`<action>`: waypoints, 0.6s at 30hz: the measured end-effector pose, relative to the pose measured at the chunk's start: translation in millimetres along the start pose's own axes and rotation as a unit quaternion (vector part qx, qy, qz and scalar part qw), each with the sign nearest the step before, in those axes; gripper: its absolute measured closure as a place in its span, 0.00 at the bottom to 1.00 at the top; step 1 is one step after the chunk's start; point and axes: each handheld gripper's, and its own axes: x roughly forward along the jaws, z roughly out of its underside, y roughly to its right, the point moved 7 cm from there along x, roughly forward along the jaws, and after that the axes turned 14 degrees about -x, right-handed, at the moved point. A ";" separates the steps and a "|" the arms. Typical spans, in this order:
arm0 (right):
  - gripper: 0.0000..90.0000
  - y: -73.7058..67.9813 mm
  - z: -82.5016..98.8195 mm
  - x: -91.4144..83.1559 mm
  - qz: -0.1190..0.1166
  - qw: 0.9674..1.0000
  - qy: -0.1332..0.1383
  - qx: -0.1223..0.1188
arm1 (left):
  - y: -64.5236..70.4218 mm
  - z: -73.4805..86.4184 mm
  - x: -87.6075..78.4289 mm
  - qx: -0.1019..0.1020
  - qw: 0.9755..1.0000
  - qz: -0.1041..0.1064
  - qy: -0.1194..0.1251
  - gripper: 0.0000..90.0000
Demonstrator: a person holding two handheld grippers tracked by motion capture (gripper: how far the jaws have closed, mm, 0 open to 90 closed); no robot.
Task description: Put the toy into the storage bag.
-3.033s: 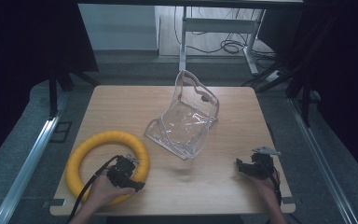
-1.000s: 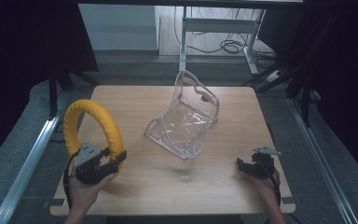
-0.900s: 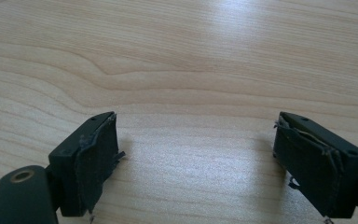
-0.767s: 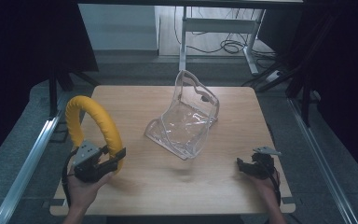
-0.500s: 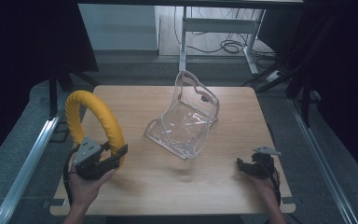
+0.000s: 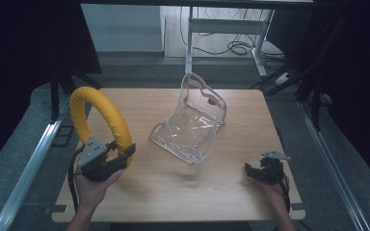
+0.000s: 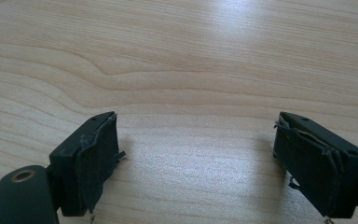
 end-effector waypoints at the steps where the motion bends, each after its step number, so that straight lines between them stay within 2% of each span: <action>1: 0.16 0.0 0.0 0.0 0.000 1.000 0.000 0.000 | 2.0 -2.1 1.6 0.004 1.000 -0.001 0.002 0.55; 18: 0.16 0.4 0.1 -0.1 0.000 1.000 0.000 0.000 | 20.2 -17.9 13.8 0.016 1.000 0.008 0.025 0.55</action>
